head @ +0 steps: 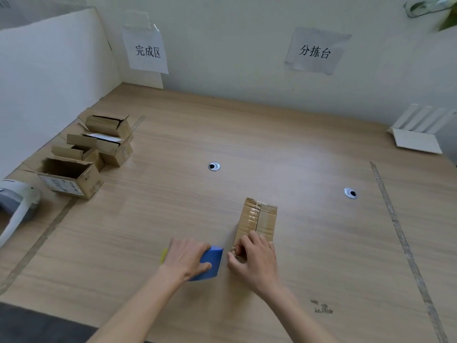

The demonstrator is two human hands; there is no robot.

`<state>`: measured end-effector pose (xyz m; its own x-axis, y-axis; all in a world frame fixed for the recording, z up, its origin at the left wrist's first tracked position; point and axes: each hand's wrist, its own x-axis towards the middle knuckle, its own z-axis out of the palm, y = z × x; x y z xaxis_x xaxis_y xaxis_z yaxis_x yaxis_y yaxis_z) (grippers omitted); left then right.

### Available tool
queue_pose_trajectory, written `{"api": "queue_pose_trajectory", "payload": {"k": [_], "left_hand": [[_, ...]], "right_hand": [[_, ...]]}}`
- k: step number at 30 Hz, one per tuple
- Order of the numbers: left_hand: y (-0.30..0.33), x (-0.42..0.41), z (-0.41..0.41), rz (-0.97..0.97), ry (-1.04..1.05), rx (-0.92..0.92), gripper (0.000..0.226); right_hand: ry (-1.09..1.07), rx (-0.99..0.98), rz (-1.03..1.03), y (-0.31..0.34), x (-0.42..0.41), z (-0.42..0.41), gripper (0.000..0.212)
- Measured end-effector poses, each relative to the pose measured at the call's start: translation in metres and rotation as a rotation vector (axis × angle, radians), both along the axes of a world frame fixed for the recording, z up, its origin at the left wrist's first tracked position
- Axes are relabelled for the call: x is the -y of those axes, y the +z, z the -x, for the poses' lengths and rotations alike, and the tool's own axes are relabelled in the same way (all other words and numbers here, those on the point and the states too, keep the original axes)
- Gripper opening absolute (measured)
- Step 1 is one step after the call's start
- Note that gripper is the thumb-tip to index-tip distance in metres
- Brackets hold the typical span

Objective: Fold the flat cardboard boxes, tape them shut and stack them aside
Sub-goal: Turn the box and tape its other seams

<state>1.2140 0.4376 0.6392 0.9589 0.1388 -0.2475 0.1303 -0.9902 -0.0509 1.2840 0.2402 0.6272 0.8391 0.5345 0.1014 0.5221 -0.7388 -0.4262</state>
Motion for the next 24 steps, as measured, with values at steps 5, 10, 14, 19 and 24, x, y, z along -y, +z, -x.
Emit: {"api": "queue_pose_trajectory", "payload": {"k": [5, 10, 14, 19, 24], "left_hand": [[-0.016, -0.023, 0.024, -0.024, 0.004, 0.158, 0.047], [-0.031, -0.030, 0.046, -0.052, -0.029, 0.290, 0.061], [-0.042, -0.030, 0.051, -0.026, 0.007, 0.315, 0.065], [-0.040, -0.033, 0.054, 0.013, 0.044, 0.330, 0.068], [-0.034, -0.032, 0.054, 0.049, 0.065, 0.325, 0.070]], "right_hand": [[-0.176, 0.051, 0.025, 0.006, -0.007, 0.008, 0.023], [-0.244, 0.104, 0.160, 0.005, -0.028, 0.010, 0.023], [-0.244, 0.200, 0.208, 0.000, -0.034, 0.011, 0.032], [0.003, 0.335, 0.067, -0.005, -0.003, 0.005, 0.041], [0.157, 0.426, 0.015, -0.011, 0.019, 0.000, 0.018]]}}
